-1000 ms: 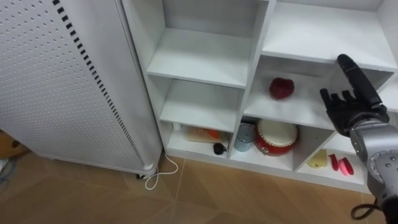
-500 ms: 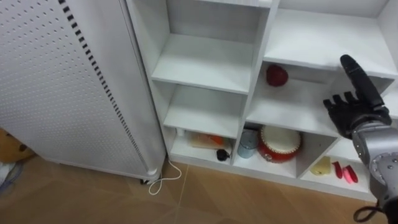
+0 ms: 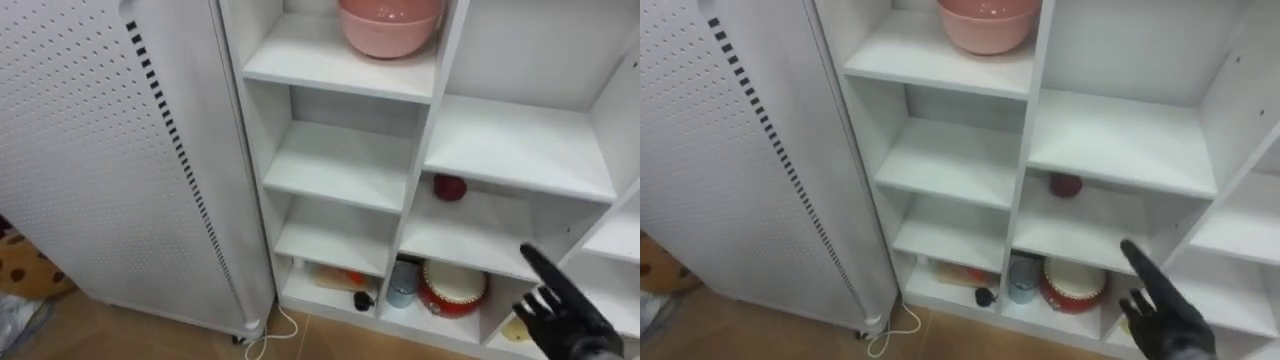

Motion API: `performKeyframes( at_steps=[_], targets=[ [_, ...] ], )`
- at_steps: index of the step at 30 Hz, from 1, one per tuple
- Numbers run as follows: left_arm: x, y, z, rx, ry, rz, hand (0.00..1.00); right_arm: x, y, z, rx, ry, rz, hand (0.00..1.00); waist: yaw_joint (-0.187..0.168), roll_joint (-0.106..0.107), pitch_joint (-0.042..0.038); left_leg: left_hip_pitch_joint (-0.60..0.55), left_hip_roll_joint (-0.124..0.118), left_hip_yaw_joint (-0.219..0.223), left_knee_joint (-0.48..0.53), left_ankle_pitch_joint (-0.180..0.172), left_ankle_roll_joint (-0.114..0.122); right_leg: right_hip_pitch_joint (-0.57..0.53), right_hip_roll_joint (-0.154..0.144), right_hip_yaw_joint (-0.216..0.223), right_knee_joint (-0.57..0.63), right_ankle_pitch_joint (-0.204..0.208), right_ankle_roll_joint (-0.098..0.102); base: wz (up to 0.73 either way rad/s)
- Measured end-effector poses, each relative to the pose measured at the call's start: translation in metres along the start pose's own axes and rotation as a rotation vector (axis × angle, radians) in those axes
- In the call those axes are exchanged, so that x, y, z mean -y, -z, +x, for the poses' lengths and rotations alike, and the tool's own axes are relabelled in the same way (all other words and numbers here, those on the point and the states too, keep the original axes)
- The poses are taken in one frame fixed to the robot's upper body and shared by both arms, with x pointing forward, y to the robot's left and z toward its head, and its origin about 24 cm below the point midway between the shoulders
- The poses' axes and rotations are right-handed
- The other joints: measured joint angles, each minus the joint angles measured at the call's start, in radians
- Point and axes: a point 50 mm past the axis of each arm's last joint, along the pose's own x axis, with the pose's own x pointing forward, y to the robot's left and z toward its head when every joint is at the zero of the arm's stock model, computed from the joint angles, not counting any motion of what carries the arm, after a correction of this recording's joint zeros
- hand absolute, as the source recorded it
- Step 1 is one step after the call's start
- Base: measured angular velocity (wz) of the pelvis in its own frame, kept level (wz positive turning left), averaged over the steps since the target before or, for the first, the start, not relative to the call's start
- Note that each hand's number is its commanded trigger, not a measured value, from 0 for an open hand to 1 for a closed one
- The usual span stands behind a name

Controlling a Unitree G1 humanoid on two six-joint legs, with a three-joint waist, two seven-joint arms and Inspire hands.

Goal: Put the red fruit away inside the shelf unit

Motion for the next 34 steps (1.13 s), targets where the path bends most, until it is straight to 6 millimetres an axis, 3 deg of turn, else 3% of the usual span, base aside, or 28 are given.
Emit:
performKeyframes(
  at_steps=[2,4,6,9,11,13,16,22,30,34],
  targets=[
    [-0.006,-0.002,0.001,0.007,-0.004,-0.009,0.00,0.028,0.011,-0.007,-0.048,0.042,-0.057,0.00,-0.010,0.001,-0.0014,0.056,-0.002,0.003,-0.062,0.018,0.001,0.054,0.012,0.002,-0.058,0.016,0.008,0.00],
    [-0.008,-0.009,0.001,0.031,0.006,-0.044,0.00,0.058,0.021,-0.017,-0.088,0.095,-0.107,0.00,-0.024,0.011,-0.0084,0.124,-0.005,0.006,-0.138,0.038,0.001,0.117,0.024,0.007,-0.135,0.040,0.017,-0.06],
    [-0.009,-0.010,0.001,0.037,0.009,-0.051,0.00,0.076,0.031,-0.024,-0.131,0.125,-0.177,0.00,-0.042,0.016,-0.0119,0.176,-0.008,0.010,-0.201,0.057,0.003,0.168,0.034,0.009,-0.195,0.059,0.024,0.00],
    [-0.008,-0.011,0.001,0.056,0.027,-0.059,0.00,0.114,0.055,-0.045,-0.242,0.199,-0.293,0.00,-0.050,0.025,-0.0258,0.286,-0.005,0.015,-0.307,0.079,0.001,0.276,0.052,0.007,-0.313,0.096,0.030,-0.09],
    [-0.009,-0.007,0.001,0.056,0.033,-0.077,0.00,0.137,0.069,-0.060,-0.319,0.240,-0.354,0.00,-0.060,0.026,-0.0353,0.354,-0.007,0.018,-0.376,0.096,0.001,0.341,0.062,0.006,-0.381,0.115,0.037,-0.05],
    [-0.012,0.001,0.001,0.051,0.029,-0.073,0.00,0.169,0.084,-0.085,-0.416,0.299,-0.439,0.00,-0.074,0.025,-0.0508,0.440,-0.010,0.028,-0.449,0.115,0.004,0.423,0.064,0.000,-0.437,0.125,0.044,0.03],
    [-0.014,0.023,0.000,0.031,0.032,-0.095,0.00,0.194,0.099,-0.110,-0.514,0.347,-0.489,0.00,-0.094,0.024,-0.0542,0.544,-0.009,0.046,-0.518,0.116,0.004,0.513,0.071,0.005,-0.492,0.127,0.051,-0.15],
    [-0.020,0.054,-0.004,-0.015,0.011,-0.095,0.00,0.220,0.116,-0.142,-0.627,0.392,-0.561,0.00,-0.145,0.021,-0.0530,0.700,-0.007,0.060,-0.612,0.117,-0.001,0.661,0.088,0.009,-0.586,0.128,0.062,-0.05],
    [-0.011,0.057,-0.006,-0.006,0.021,-0.028,0.00,0.228,0.133,-0.157,-0.729,0.395,-0.687,0.00,-0.149,0.023,-0.0474,0.782,-0.006,0.078,-0.653,0.115,-0.003,0.727,0.098,0.037,-0.610,0.124,0.070,-0.06],
    [-0.012,0.064,-0.007,-0.014,0.015,-0.001,0.00,0.230,0.138,-0.162,-0.735,0.422,-0.697,0.00,-0.152,0.017,-0.0506,0.812,-0.001,0.091,-0.659,0.109,-0.007,0.745,0.105,0.049,-0.624,0.124,0.069,-0.09]
  ],
)
